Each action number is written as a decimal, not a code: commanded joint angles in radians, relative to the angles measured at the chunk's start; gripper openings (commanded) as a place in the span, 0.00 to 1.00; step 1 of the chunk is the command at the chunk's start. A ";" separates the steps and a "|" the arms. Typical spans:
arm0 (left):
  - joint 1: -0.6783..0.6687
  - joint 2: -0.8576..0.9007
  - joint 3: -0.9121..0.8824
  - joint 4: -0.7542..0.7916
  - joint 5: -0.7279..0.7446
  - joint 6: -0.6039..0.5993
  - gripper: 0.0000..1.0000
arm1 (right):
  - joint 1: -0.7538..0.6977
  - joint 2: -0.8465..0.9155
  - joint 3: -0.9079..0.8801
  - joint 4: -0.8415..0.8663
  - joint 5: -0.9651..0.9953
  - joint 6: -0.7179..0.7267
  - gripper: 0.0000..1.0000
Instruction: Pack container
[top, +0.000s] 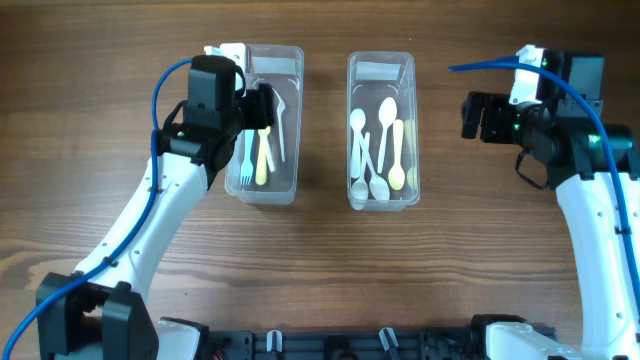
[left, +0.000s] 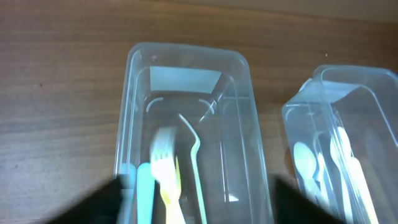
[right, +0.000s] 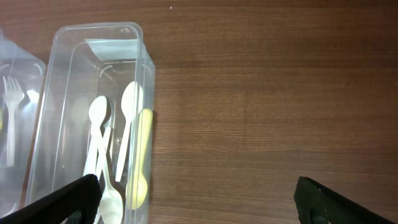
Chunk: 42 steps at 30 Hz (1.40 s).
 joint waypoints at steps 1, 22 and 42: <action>0.010 -0.037 -0.002 0.061 -0.011 -0.009 1.00 | -0.002 0.010 0.015 0.003 0.013 -0.012 1.00; 0.361 -0.305 -0.002 -0.150 -0.309 -0.010 1.00 | -0.002 0.010 0.015 0.003 0.013 -0.013 1.00; 0.361 -0.305 -0.002 -0.247 -0.299 -0.010 1.00 | -0.002 0.010 0.015 0.003 0.013 -0.013 1.00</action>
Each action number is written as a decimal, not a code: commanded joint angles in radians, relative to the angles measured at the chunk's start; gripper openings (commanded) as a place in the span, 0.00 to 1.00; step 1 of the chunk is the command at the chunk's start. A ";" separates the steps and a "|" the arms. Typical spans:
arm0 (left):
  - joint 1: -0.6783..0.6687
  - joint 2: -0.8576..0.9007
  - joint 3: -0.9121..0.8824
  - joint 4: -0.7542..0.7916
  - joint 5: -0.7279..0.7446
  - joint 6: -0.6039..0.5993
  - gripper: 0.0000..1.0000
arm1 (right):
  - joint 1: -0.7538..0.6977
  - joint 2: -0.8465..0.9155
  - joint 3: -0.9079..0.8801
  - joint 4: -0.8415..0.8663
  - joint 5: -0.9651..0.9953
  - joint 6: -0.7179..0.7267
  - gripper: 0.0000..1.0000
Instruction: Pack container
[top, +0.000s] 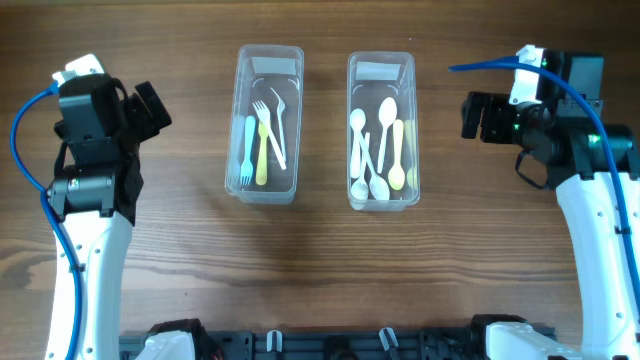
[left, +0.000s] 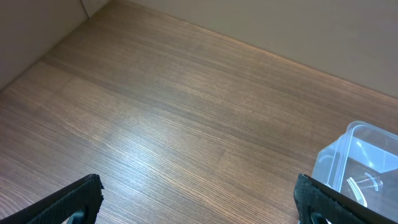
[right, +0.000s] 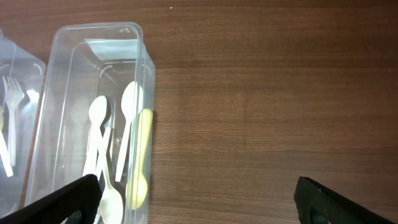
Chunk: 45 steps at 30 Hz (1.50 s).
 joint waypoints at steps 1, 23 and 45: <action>0.005 0.001 0.000 0.002 -0.006 -0.006 1.00 | -0.002 0.009 0.015 0.003 0.013 -0.012 1.00; 0.005 0.001 0.000 0.002 -0.006 -0.006 1.00 | 0.114 -0.872 0.008 0.000 0.013 -0.012 1.00; 0.005 0.001 0.000 0.002 -0.006 -0.006 1.00 | 0.103 -1.339 -0.759 0.381 0.002 -0.142 1.00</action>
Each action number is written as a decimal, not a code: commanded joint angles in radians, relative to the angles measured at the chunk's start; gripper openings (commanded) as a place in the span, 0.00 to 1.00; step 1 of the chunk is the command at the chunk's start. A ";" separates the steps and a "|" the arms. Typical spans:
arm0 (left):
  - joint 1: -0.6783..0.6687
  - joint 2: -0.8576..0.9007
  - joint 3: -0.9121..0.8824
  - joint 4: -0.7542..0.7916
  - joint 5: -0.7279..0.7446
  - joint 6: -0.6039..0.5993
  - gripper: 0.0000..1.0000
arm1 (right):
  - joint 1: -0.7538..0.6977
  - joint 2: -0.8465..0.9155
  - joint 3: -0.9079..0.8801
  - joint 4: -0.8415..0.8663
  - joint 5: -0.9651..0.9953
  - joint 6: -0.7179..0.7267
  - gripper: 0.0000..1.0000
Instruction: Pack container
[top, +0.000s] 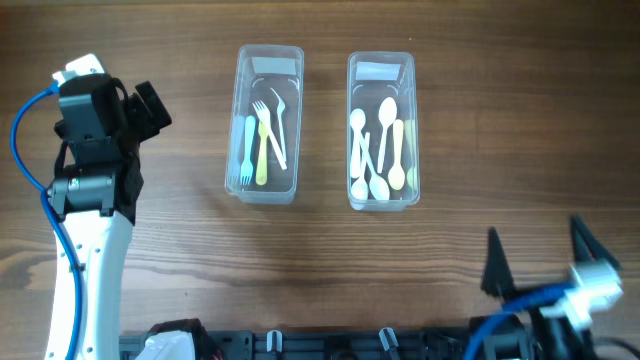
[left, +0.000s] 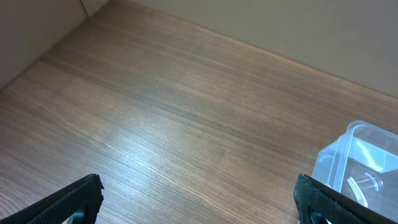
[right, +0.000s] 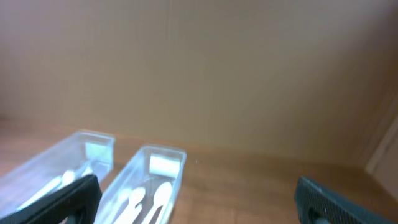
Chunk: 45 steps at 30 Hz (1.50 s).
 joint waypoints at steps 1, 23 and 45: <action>0.005 0.000 0.000 0.003 -0.006 -0.006 1.00 | -0.003 -0.019 -0.193 0.172 -0.002 -0.014 1.00; 0.005 0.000 0.000 0.003 -0.006 -0.006 1.00 | -0.010 -0.020 -0.697 0.629 0.018 0.011 1.00; 0.005 0.000 0.000 0.003 -0.006 -0.006 1.00 | -0.010 -0.019 -0.697 0.627 0.010 0.017 1.00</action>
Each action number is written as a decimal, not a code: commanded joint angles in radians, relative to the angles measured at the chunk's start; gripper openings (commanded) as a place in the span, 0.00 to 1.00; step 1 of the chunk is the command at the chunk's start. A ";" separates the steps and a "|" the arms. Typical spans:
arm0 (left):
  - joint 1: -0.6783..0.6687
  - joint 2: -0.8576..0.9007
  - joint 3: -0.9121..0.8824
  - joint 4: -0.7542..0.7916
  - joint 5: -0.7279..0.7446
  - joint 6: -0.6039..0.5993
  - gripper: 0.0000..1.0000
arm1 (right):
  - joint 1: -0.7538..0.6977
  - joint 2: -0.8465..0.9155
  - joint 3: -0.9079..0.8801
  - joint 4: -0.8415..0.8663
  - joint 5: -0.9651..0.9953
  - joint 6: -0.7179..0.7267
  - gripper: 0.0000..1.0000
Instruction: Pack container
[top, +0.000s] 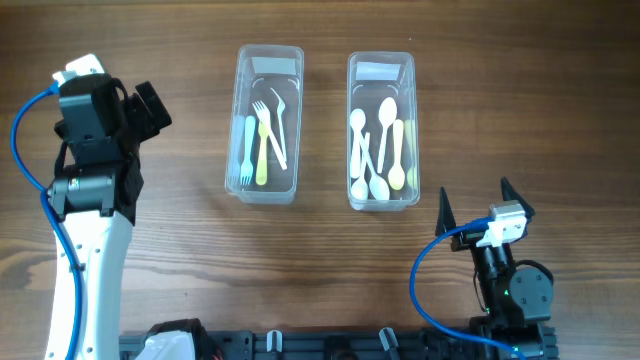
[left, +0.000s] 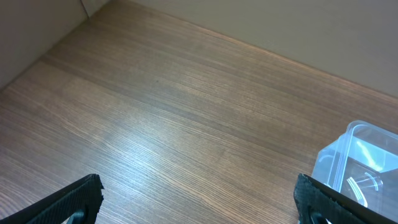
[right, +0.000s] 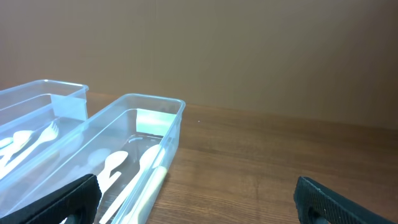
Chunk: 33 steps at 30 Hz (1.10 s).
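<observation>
Two clear containers stand side by side at the table's middle. The left container (top: 297, 120) holds a blue fork (top: 248, 145), a yellow one and white ones. The right container (top: 350, 130) holds several white and yellow spoons (top: 380, 150). My left gripper (top: 150, 108) is open at the far left, over bare wood (left: 198, 193), with the fork container's corner (left: 367, 162) at the edge of its view. My right gripper (top: 476, 200) is open and empty near the front edge, looking along the spoon container (right: 155, 109).
The left arm's white link (top: 90, 260) runs down the left side with a blue cable. The right arm sits folded low at the front right (top: 510, 285). A black rail (top: 330, 345) lies along the front edge. Bare wood surrounds both containers.
My right gripper has moved left and inward from the front right corner to just in front of the spoon container. Its view is now sharp and low over the table. The left arm has not moved.
My left gripper was down over the fork container while the right hung open to the right of the spoons. Then the left arm stood back at the far left, open. Then the right arm was at the front right edge, and now it is folded low there.
</observation>
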 joint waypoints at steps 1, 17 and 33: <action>0.005 0.000 0.000 0.003 -0.006 -0.006 1.00 | -0.007 -0.014 -0.001 0.005 0.006 0.008 1.00; -0.044 -0.669 -0.034 -0.128 -0.006 -0.006 1.00 | -0.007 -0.014 -0.001 0.005 0.006 0.008 1.00; -0.116 -1.199 -0.083 -0.343 0.008 -0.021 1.00 | -0.007 -0.014 -0.001 0.005 0.006 0.008 1.00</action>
